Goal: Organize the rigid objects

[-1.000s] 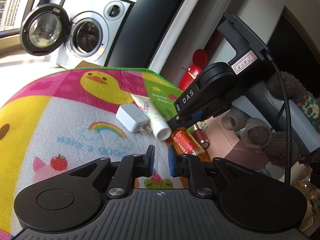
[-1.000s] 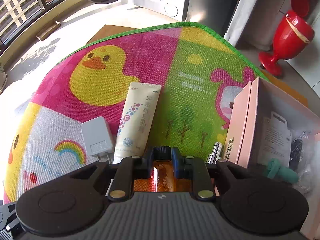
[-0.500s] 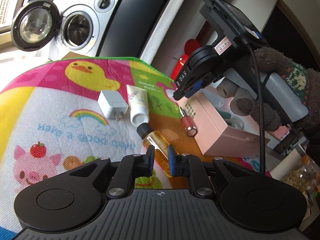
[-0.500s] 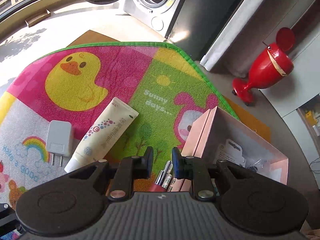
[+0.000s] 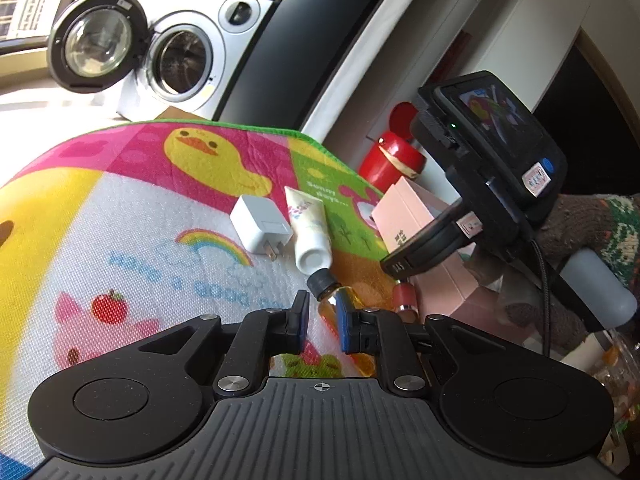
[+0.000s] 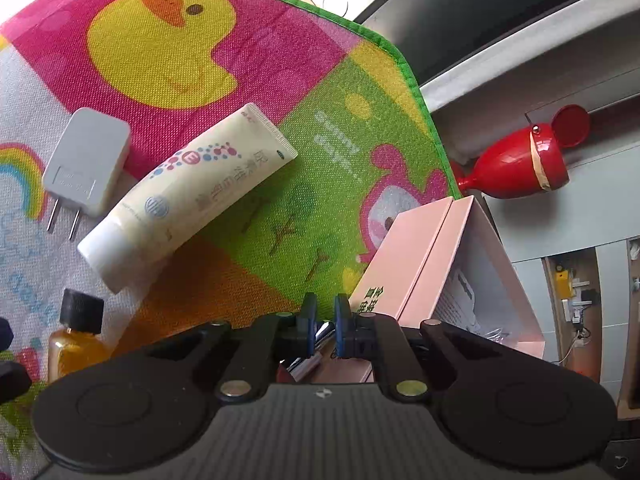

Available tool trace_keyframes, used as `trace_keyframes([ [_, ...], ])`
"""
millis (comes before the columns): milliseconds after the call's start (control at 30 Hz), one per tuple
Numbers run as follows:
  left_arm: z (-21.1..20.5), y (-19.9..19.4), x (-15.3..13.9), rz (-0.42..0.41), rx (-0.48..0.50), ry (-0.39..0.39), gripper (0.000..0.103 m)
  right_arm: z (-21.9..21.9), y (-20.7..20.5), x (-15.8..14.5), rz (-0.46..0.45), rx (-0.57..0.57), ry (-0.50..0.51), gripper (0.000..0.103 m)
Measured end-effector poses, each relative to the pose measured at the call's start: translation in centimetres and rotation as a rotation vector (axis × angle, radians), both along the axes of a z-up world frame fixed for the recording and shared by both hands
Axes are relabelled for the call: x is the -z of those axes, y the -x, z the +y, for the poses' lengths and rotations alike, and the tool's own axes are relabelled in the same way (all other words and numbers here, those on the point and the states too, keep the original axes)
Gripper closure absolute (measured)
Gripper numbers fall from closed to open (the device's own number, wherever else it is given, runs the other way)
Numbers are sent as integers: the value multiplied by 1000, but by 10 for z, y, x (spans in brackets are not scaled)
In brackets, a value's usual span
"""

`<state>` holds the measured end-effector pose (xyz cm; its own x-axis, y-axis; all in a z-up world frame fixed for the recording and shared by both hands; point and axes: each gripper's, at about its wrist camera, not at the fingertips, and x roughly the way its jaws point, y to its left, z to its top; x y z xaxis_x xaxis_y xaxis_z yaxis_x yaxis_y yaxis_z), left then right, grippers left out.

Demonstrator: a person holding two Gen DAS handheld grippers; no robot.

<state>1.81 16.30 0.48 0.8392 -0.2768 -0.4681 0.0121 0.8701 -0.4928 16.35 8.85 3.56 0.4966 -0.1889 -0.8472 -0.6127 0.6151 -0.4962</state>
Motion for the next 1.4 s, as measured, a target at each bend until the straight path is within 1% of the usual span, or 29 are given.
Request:
trace_keyframes([
  [133, 2, -1, 0, 4, -10, 7, 87, -20, 44, -15, 85, -39, -98, 94],
  [200, 1, -1, 0, 7, -6, -3, 87, -34, 61, -27, 80, -40, -184, 94],
  [233, -1, -2, 1, 8, -3, -7, 87, -38, 72, -33, 77, -40, -242, 92],
  [300, -3, -2, 0, 11, 1, -15, 87, -53, 87, -40, 84, -20, -364, 83],
  [333, -3, -2, 0, 14, 1, -18, 87, -60, 92, -40, 81, -9, -398, 74],
  [367, -5, -3, -1, 20, 0, -20, 87, -68, 98, -38, 62, 0, -426, 72],
  [433, -8, -4, -3, 35, -3, -29, 87, -81, 108, -32, 22, 18, -446, 72],
  [500, -10, -4, -6, 51, -8, -33, 87, -102, 112, -23, 8, 58, -483, 71],
  [533, -12, -5, -7, 61, -11, -31, 87, -109, 114, -21, 2, 74, -496, 71],
  [600, -16, -8, -10, 87, -17, -15, 87, -127, 123, -14, -40, 107, -508, 70],
  [633, -18, -10, -11, 97, -22, -3, 87, -136, 126, -11, -57, 116, -512, 67],
  [700, -23, -14, -15, 108, -44, 2, 87, -153, 133, -7, -107, 127, -553, 58],
  [733, -27, -17, -17, 113, -63, -13, 87, -159, 136, -5, -128, 133, -565, 46],
  [767, -31, -19, -19, 121, -82, -38, 87, -164, 138, -3, -145, 139, -581, 39],
  [833, -40, -25, -22, 150, -104, -100, 86, -174, 143, 0, -168, 153, -624, 34],
  [900, -49, -31, -25, 159, -121, -155, 83, -184, 148, 6, -192, 174, -681, 32],
  [1000, -63, -39, -28, 156, -115, -212, 81, -193, 154, 16, -251, 220, -733, 21],
  [1033, -67, -41, -28, 155, -113, -221, 78, -194, 155, 16, -251, 229, -740, 17],
  [1067, -70, -43, -28, 157, -111, -228, 74, -196, 154, 15, -237, 225, -748, 17],
  [1133, -78, -50, -24, 189, -91, -243, 67, -200, 151, 15, -225, 238, -762, 15],
  [1167, -82, -52, -22, 204, -81, -248, 66, -200, 150, 15, -223, 243, -763, 12],
  [1267, -90, -55, -16, 237, -39, -255, 66, -201, 149, 16, -216, 248, -764, 9],
  [1333, -94, -53, -16, 222, -33, -289, 67, -201, 148, 17, -216, 247, -764, 8],
  [1400, -94, -50, -16, 220, -21, -298, 70, -201, 148, 17, -216, 251, -770, 8],
])
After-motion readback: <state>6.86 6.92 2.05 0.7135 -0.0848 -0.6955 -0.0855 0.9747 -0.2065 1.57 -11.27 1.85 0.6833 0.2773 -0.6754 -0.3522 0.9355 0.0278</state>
